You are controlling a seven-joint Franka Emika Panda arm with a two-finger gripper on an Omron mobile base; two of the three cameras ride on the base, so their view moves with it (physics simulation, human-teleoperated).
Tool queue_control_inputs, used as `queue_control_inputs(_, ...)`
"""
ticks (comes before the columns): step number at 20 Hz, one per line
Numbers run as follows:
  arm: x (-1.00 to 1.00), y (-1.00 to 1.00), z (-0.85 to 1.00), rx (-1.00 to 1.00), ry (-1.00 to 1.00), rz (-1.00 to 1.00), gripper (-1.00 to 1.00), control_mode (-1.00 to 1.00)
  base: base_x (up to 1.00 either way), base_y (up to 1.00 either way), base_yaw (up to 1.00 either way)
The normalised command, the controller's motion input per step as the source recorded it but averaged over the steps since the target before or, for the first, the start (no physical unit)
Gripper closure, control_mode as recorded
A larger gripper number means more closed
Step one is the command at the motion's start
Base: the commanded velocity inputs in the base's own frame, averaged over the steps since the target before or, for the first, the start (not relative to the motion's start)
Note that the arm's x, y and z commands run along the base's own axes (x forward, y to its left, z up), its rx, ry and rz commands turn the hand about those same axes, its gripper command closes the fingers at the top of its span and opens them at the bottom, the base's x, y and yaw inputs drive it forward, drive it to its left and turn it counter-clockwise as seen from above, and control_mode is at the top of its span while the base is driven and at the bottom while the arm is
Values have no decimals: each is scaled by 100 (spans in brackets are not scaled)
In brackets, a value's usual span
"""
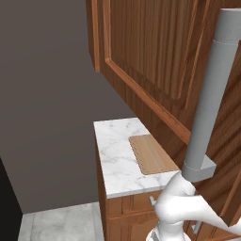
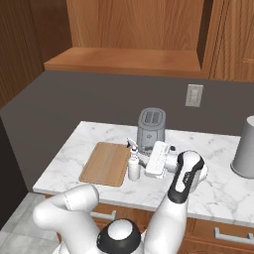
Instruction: Grab the spray bottle from the cabinet, then place it next to the cutting board for sanitizing. Then grab the dish brush from the countertop next to the sink and place it next to the cutting board.
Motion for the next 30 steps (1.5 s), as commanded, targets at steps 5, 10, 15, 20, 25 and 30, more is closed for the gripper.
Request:
queue_control_inputs(5, -43, 8, 80, -6, 2, -15, -100, -100, 0, 0, 0)
queue_control_inputs(10, -63, 6, 88, -15, 26, -24, -100, -100, 0, 0, 0)
queue_control_inputs(15, -71, 0, 57, -7, 38, -33, -100, -100, 0, 0, 0)
queue_control_inputs(20, -45, 13, 19, -15, 47, -41, -100, -100, 0, 0, 0)
queue_control_inputs(25, -55, 22, 15, -18, 37, -39, -100, -100, 0, 0, 0)
queue_control_inputs(30, -29, 12, 28, -13, 42, -10, -100, -100, 0, 0, 0)
